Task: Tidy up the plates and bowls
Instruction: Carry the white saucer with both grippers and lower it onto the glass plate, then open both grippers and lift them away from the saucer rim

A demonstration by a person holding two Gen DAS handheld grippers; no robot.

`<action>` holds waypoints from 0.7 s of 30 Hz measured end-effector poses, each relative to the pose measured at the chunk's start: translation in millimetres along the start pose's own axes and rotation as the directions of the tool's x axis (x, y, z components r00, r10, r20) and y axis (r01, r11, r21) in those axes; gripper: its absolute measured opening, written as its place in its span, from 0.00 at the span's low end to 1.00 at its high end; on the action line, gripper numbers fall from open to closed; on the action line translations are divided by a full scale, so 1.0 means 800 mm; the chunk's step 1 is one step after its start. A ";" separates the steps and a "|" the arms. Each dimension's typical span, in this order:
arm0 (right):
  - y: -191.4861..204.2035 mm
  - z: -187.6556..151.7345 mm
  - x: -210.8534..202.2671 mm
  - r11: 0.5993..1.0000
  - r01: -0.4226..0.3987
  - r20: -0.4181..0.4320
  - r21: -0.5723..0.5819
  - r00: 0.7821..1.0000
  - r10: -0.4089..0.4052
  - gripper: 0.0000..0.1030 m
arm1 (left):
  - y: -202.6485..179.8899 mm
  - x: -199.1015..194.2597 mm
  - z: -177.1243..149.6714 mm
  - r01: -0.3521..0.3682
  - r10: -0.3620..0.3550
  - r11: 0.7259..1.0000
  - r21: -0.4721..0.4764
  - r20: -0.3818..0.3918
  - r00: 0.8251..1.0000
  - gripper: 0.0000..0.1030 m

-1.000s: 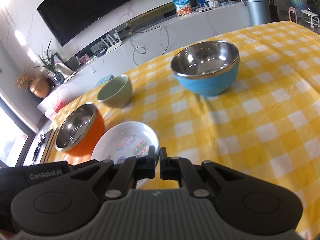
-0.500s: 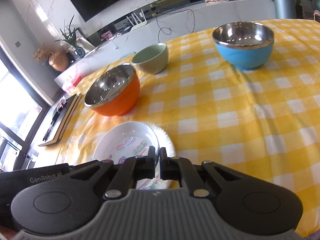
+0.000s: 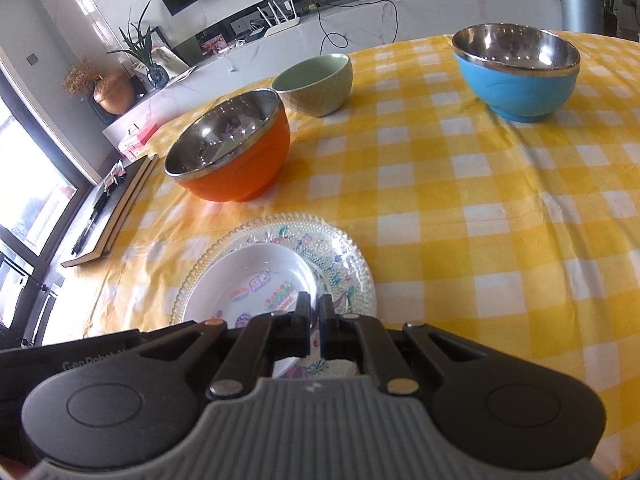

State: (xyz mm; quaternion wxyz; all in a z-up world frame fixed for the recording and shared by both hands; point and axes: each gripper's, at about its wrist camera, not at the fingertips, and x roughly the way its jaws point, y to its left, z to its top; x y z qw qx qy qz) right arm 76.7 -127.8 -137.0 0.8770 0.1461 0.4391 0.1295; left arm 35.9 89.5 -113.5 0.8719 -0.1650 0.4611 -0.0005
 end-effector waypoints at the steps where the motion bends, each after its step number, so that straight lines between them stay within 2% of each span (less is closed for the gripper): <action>1: 0.000 0.000 0.001 1.000 0.000 0.000 -0.001 1.000 0.000 0.01 | 0.000 0.000 0.000 0.002 -0.002 1.000 0.001 0.003 1.000 0.04; 12: 0.001 0.000 0.001 1.000 0.004 0.004 -0.014 1.000 -0.004 0.01 | -0.006 0.002 -0.001 -0.019 0.019 0.999 0.044 0.008 1.000 0.06; 18: 0.001 0.000 0.000 1.000 -0.007 0.001 -0.023 1.000 0.007 0.06 | -0.009 0.001 -0.002 -0.029 0.029 0.998 0.061 0.011 1.000 0.20; 21: 0.002 -0.001 -0.002 1.000 -0.010 0.009 -0.029 1.000 0.010 0.08 | -0.010 -0.002 -0.003 -0.025 0.024 0.998 0.064 0.018 1.000 0.31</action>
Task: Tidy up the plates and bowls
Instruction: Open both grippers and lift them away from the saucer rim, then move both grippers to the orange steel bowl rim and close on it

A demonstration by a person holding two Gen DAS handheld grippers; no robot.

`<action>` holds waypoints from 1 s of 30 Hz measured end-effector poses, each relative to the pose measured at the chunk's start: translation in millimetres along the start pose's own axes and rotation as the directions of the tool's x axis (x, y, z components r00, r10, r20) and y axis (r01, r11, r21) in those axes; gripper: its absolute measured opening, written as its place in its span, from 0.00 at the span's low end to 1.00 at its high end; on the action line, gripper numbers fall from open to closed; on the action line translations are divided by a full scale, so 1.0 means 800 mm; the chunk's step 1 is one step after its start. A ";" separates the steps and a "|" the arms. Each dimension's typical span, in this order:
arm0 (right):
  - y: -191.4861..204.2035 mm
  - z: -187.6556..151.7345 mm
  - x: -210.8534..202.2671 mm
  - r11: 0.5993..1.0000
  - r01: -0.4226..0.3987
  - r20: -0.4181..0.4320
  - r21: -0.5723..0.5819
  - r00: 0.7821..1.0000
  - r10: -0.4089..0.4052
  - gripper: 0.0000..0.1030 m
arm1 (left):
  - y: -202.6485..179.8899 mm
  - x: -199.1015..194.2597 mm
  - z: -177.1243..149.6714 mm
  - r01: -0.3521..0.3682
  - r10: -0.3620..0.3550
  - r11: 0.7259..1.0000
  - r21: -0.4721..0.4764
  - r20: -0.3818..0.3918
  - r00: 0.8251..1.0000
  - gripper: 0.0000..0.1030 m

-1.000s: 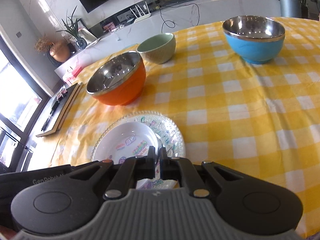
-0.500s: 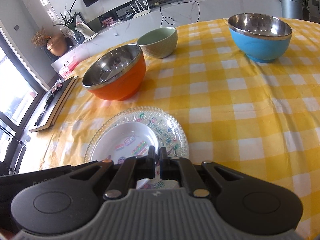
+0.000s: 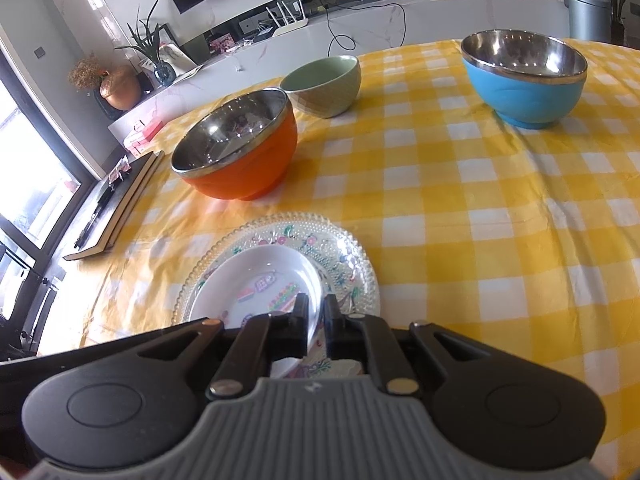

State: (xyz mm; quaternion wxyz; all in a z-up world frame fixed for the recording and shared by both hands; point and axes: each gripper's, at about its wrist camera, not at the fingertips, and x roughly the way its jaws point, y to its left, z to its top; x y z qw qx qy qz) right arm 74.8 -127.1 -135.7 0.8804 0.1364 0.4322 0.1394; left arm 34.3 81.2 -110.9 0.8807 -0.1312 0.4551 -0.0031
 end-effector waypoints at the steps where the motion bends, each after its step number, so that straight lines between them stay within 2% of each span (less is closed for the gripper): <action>1: 0.000 0.000 -0.001 1.000 0.000 0.004 -0.002 1.000 0.000 0.10 | 0.000 -0.001 0.000 0.003 -0.003 1.000 0.000 0.005 1.000 0.36; 4: 0.002 0.001 -0.007 1.000 -0.004 0.027 -0.014 1.000 0.005 0.19 | -0.001 -0.005 0.001 0.003 -0.004 1.000 0.007 0.020 1.000 0.44; 12: 0.004 0.006 -0.022 0.998 0.018 0.086 -0.056 0.996 -0.013 0.27 | -0.005 -0.019 0.003 -0.005 0.002 0.999 0.039 0.083 0.997 0.53; 17: 0.002 0.012 -0.032 0.996 0.046 0.139 -0.081 0.990 -0.035 0.43 | -0.004 -0.027 0.008 -0.008 0.003 0.999 0.036 0.138 0.990 0.54; 24: -0.004 0.027 -0.038 0.994 0.071 0.192 -0.079 0.980 -0.055 0.45 | 0.003 -0.033 0.027 -0.041 0.034 0.999 0.030 0.193 0.981 0.54; 28: 0.002 0.037 -0.036 0.992 0.091 0.230 -0.088 0.971 -0.069 0.52 | 0.005 -0.037 0.045 -0.030 0.025 0.999 0.020 0.232 0.972 0.54; 30: 0.004 0.045 -0.033 0.992 0.089 0.247 -0.093 0.967 -0.064 0.54 | 0.004 -0.039 0.055 -0.035 0.026 0.999 0.031 0.255 0.967 0.58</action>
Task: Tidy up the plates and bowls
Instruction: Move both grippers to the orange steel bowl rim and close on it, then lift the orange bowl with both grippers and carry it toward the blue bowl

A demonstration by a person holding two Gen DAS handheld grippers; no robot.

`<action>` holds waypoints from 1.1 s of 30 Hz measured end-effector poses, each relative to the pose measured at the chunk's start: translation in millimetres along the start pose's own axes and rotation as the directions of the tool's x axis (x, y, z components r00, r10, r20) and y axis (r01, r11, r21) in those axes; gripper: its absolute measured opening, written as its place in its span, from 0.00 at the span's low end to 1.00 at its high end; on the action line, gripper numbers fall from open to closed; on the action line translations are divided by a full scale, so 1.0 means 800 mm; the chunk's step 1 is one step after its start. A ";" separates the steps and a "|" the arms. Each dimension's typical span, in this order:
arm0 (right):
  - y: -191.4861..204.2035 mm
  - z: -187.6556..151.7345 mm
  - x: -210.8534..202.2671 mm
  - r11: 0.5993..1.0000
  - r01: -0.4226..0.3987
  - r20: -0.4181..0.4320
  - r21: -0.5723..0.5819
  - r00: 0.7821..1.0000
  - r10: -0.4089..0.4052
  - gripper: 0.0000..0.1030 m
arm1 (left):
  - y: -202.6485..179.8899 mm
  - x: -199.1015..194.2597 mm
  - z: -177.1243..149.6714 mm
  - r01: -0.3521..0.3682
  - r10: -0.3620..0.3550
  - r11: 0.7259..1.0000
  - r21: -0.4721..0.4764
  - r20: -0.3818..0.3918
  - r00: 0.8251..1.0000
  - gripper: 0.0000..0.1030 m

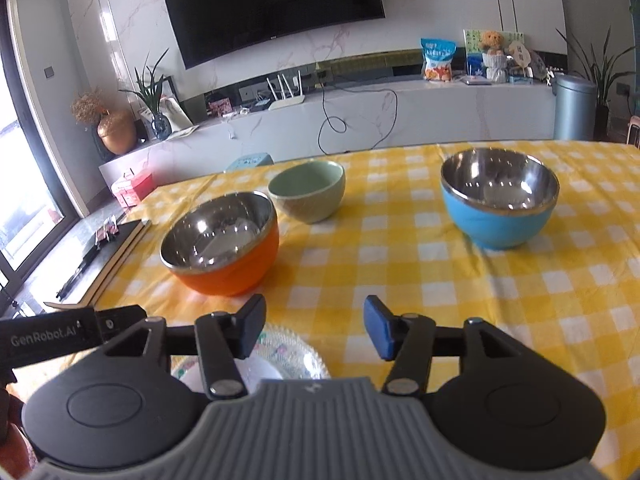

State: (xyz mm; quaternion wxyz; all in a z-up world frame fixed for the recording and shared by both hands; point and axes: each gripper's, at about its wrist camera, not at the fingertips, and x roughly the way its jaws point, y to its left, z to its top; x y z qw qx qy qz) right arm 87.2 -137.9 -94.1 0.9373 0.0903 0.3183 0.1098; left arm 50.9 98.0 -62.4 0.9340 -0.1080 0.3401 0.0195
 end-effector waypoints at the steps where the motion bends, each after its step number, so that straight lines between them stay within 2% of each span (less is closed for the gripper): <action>1: 0.001 0.003 0.002 1.000 -0.001 0.010 -0.002 1.000 0.001 0.55 | -0.001 0.001 0.005 -0.005 0.005 1.000 0.005 0.014 1.000 0.62; 8: 0.010 0.035 0.023 1.000 0.003 0.057 -0.013 0.998 -0.002 0.56 | -0.002 0.016 0.038 -0.030 0.030 1.000 0.000 0.090 0.996 0.75; 14: 0.009 0.064 0.055 0.998 -0.033 0.037 0.049 0.999 0.032 0.56 | 0.004 0.046 0.062 0.006 -0.003 0.999 -0.035 0.079 0.997 0.76; 18: 0.013 0.077 0.082 0.997 -0.037 0.015 0.064 0.999 0.036 0.56 | 0.006 0.070 0.071 -0.002 0.005 0.999 -0.055 0.052 0.999 0.75; 23: 0.021 0.081 0.114 0.996 -0.044 -0.041 0.073 0.998 0.047 0.46 | 0.016 0.099 0.072 -0.031 0.032 0.997 -0.075 0.006 0.999 0.63; 26: 0.026 0.077 0.129 0.994 -0.060 -0.071 0.088 0.995 0.067 0.41 | 0.023 0.111 0.070 -0.046 0.044 0.995 -0.089 -0.016 0.999 0.60; 28: 0.029 0.076 0.136 0.994 -0.059 -0.083 0.096 0.994 0.067 0.39 | 0.027 0.116 0.068 -0.049 0.046 0.994 -0.100 -0.031 0.998 0.48; 29: 0.030 0.074 0.139 0.993 -0.056 -0.088 0.100 0.994 0.065 0.35 | 0.029 0.118 0.067 -0.051 0.047 0.993 -0.106 -0.036 0.998 0.45; 33: 0.034 0.073 0.146 0.993 -0.047 -0.106 0.110 0.993 0.059 0.28 | 0.031 0.121 0.064 -0.049 0.045 0.992 -0.117 -0.044 0.998 0.38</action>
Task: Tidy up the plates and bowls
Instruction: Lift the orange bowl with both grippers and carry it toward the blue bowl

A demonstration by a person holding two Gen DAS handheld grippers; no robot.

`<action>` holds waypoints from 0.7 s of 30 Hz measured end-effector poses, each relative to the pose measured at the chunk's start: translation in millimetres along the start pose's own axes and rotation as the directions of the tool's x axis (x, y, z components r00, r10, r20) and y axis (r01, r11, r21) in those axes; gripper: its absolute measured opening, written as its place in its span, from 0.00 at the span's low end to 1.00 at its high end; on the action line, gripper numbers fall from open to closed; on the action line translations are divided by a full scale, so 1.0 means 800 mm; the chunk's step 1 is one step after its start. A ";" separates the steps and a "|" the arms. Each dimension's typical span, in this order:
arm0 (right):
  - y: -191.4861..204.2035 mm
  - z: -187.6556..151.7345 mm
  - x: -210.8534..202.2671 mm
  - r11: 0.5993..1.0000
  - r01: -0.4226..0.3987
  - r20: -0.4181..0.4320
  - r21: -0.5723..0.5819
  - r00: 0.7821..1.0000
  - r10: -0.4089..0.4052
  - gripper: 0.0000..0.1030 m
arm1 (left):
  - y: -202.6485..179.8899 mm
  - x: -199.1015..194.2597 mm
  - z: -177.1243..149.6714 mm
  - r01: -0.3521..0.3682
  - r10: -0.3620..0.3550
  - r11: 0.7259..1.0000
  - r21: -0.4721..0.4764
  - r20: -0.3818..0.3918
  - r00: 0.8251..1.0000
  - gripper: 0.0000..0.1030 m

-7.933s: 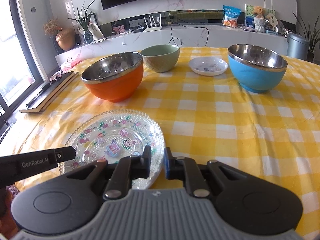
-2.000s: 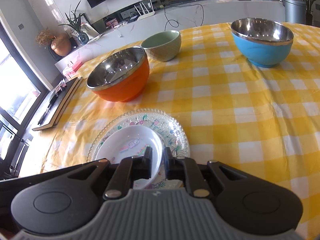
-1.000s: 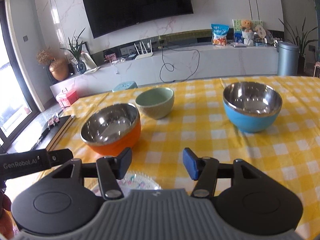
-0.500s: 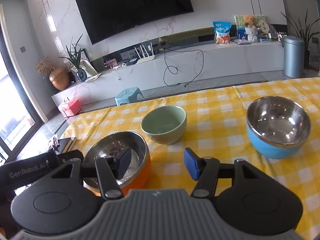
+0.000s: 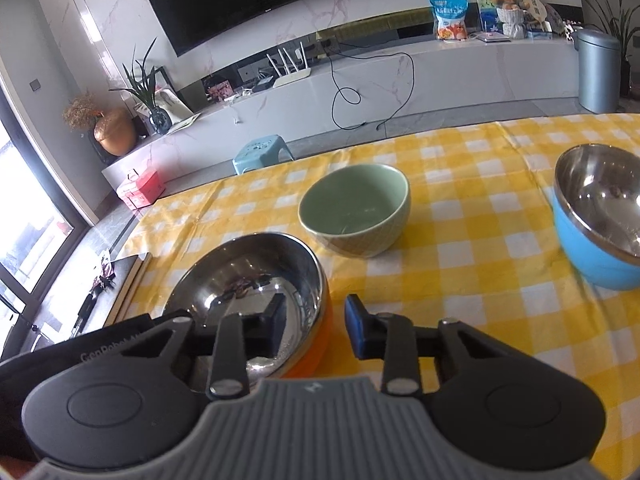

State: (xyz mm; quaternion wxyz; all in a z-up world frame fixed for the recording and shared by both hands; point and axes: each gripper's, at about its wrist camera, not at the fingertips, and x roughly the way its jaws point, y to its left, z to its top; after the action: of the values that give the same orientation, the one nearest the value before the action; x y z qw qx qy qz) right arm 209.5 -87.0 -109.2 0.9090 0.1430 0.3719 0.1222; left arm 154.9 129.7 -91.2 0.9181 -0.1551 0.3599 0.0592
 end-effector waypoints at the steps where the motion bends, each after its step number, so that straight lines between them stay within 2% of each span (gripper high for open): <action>1: 0.000 0.000 0.001 1.000 0.002 -0.002 0.002 1.000 -0.002 0.25 | 0.000 0.001 0.000 0.003 -0.003 1.000 0.001 -0.004 1.000 0.33; 4: 0.000 0.000 0.002 1.000 0.004 -0.010 0.011 1.000 -0.004 0.16 | -0.002 0.003 0.000 0.006 -0.006 1.000 0.004 -0.008 1.000 0.27; 6: 0.001 0.000 0.003 1.000 0.001 -0.013 0.015 1.000 -0.001 0.13 | -0.004 0.002 0.000 0.001 -0.001 1.000 0.006 -0.010 1.000 0.23; 8: 0.002 0.000 0.003 1.000 0.012 -0.014 0.015 1.000 -0.012 0.09 | -0.004 0.003 0.001 -0.006 0.006 1.000 0.009 -0.012 1.000 0.16; 11: 0.001 0.002 0.001 1.000 0.017 -0.011 0.021 1.000 -0.017 0.07 | -0.005 0.002 0.001 -0.012 0.012 1.000 0.017 -0.017 1.000 0.13; 21: -0.005 0.001 -0.030 0.999 0.009 -0.004 0.044 1.000 -0.009 0.07 | -0.016 -0.036 -0.001 -0.001 0.001 1.000 0.015 0.007 1.000 0.12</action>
State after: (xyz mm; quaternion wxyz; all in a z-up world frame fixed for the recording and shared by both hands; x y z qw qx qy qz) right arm 194.1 -98.4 -94.7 0.9054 0.1609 0.3770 0.1102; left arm 136.0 117.9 -68.8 0.9205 -0.1481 0.3571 0.0576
